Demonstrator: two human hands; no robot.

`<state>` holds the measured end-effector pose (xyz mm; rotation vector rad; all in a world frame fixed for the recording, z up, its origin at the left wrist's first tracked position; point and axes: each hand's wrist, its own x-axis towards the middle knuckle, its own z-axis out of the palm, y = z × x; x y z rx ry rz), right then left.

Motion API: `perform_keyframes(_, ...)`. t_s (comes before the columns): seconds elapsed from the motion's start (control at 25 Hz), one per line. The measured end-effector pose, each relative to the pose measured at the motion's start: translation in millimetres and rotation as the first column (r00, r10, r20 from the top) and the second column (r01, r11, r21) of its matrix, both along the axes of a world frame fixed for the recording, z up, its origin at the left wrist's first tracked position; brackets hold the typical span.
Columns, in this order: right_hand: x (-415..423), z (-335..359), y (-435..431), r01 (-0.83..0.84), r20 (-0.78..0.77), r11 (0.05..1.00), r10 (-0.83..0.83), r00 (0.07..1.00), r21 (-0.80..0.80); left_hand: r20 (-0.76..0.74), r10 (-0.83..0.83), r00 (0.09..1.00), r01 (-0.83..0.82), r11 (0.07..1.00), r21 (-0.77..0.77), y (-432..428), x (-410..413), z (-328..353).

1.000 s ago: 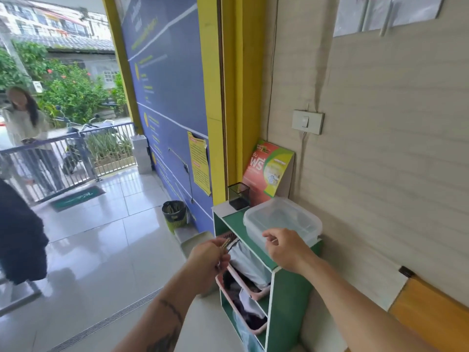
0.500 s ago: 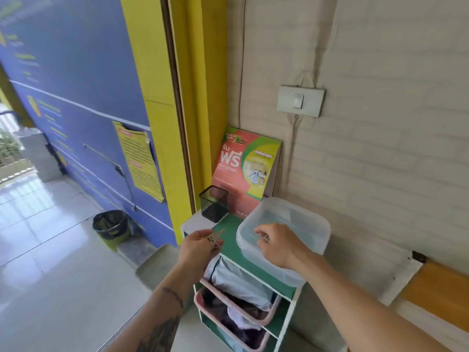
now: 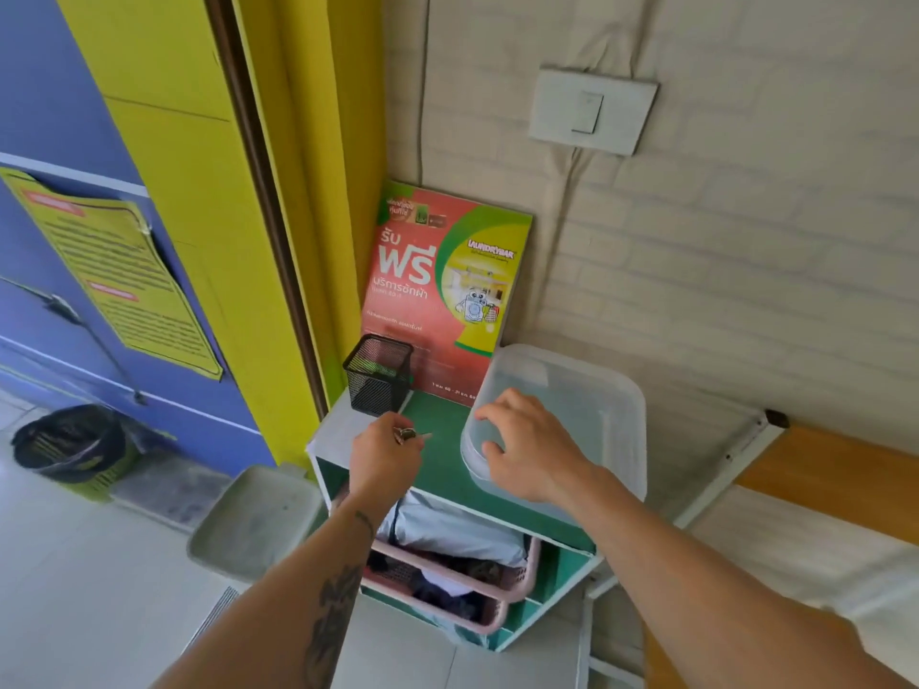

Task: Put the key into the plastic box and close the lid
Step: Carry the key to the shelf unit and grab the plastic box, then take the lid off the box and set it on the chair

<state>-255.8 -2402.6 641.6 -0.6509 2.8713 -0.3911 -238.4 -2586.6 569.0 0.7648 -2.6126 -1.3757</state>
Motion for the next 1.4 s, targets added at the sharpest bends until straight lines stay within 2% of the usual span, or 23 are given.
perform_keyframes(0.2, 8, -6, -3, 0.016, -0.04, 1.0, -0.015, 0.999, 0.024, 0.006, -0.07, 0.998, 0.07, 0.996, -0.047, -1, -20, -9)
perform_keyframes(0.36, 7, -7, -1, 0.015, -0.058, 0.999, -0.014, 0.998, 0.029, 0.016, -0.126, 0.992, 0.127, 0.978, -0.167, -5, -24, -20)
perform_keyframes(0.6, 7, -10, 2, 0.015, -0.068, 1.0, -0.014, 0.998, 0.024, 0.023, -0.116, 0.993, 0.118, 0.954, -0.274, -4, -15, -19)
perform_keyframes(0.72, 8, -11, 4, -0.005, -0.083, 0.999, 0.009, 0.997, 0.051, -0.077, -0.141, 0.987, 0.11, 0.941, -0.321, -3, -6, -18)
perform_keyframes(0.84, 9, -13, 4, -0.037, -0.127, 0.995, 0.049, 0.991, 0.091, -0.193, -0.244, 0.951, 0.2, 0.955, -0.219, 6, 4, -12)
perform_keyframes(1.0, 12, -16, 6, 0.005, -0.128, 0.986, 0.017, 0.992, 0.164, -0.157, -0.276, 0.948, 0.287, 0.956, 0.054, 22, 11, -6)
perform_keyframes(1.12, 11, -20, 6, 0.032, -0.069, 0.976, -0.018, 0.997, 0.214, -0.12, -0.254, 0.96, 0.276, 0.932, 0.235, 32, 14, -5)
perform_keyframes(1.4, 8, -18, 4, 0.008, -0.127, 0.954, 0.032, 0.991, 0.3, -0.108, -0.152, 0.982, 0.186, 0.847, 0.498, 40, 14, -3)
